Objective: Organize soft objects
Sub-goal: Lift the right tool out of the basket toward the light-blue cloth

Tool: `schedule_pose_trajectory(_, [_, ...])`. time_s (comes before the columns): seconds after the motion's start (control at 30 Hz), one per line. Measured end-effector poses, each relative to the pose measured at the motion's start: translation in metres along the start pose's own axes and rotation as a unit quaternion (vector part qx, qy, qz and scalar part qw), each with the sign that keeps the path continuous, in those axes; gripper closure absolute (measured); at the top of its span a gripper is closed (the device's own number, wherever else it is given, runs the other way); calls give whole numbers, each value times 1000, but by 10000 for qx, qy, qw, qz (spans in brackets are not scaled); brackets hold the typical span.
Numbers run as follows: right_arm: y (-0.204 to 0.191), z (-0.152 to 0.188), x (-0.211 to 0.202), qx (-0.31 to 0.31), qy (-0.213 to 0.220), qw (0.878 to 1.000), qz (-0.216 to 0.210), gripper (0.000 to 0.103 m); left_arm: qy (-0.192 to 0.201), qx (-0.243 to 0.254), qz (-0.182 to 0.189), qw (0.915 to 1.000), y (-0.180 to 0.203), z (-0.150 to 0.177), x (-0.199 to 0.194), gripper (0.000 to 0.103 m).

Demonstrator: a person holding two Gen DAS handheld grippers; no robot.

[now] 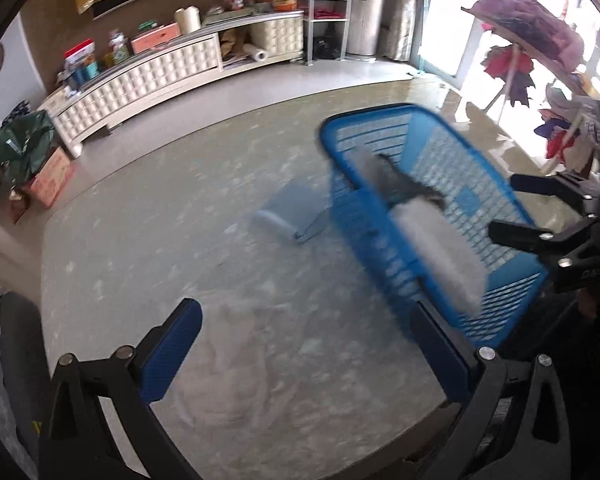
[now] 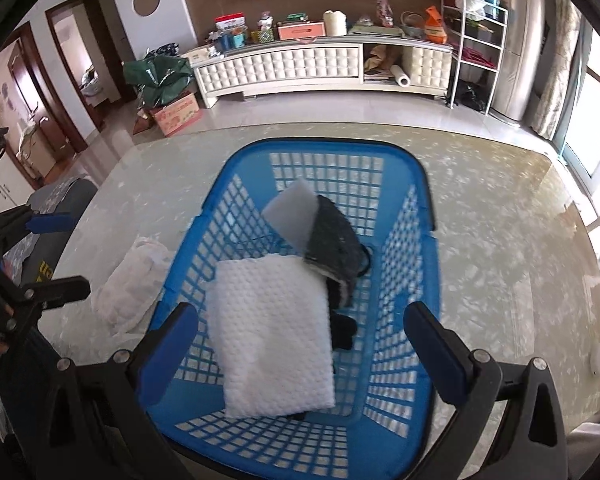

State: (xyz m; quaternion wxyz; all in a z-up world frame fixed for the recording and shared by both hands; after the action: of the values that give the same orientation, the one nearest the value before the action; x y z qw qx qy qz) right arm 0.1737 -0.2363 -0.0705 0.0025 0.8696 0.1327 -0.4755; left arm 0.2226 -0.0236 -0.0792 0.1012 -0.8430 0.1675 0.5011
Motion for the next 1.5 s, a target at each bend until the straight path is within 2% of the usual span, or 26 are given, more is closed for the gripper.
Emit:
schedule_pose_trajectory(0.2, [-9, -5, 18, -115, -195, 9997, 31, 0, -202, -288, -48, 9994, -35, 23, 16, 0])
schedule_pose_trajectory(0.43, [-25, -20, 23, -216, -193, 9996, -38, 0, -430, -377, -134, 9983, -67, 49, 39, 0])
schedule_pose_trajectory(0.57, [-40, -35, 28, -308, -111, 9995, 10, 0, -543, -616, 83, 9966, -82, 60, 48, 0])
schedule_pose_trajectory(0.67, [-54, -46, 37, -446, -132, 9989, 15, 0, -531, -591, -2, 9968, -92, 65, 52, 0])
schedule_pose_trajectory(0.87, [-82, -68, 54, -806, -212, 9964, 131, 0, -571, -530, 73, 9969, -99, 75, 61, 10])
schedule_pose_trajectory(0.93, [-91, -74, 61, -888, -231, 9956, 174, 3, -580, -494, 130, 9970, -100, 78, 63, 13])
schedule_pose_trajectory(1.07, [-108, -80, 78, -1058, -364, 9934, 235, 14, -483, -439, 167, 9977, -103, 82, 62, 14])
schedule_pose_trajectory(1.17, [-117, -79, 89, -1205, -468, 9911, 305, 15, -463, -470, 195, 9976, -108, 84, 63, 19])
schedule_pose_trajectory(1.27, [-129, -81, 102, -1281, -570, 9895, 339, 18, -444, -527, 315, 9971, -109, 85, 68, 19])
schedule_pose_trajectory(1.5, [-147, -85, 135, -1343, -865, 9858, 512, 25, -635, -479, 292, 9964, -110, 92, 86, 19])
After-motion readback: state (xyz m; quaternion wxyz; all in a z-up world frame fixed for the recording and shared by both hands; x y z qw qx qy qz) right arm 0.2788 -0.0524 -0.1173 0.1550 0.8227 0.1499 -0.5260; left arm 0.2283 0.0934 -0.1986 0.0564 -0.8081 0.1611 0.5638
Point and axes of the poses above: each gripper's, at about its wrist camera, not at the fingertips, and x roughly the way its jaws point, y to its right, z to its underside, the point moved 5 cm from there along x, roughly the way its jaws point, and after that the axes turned 1 degree about -z, right-handed, at the moved point
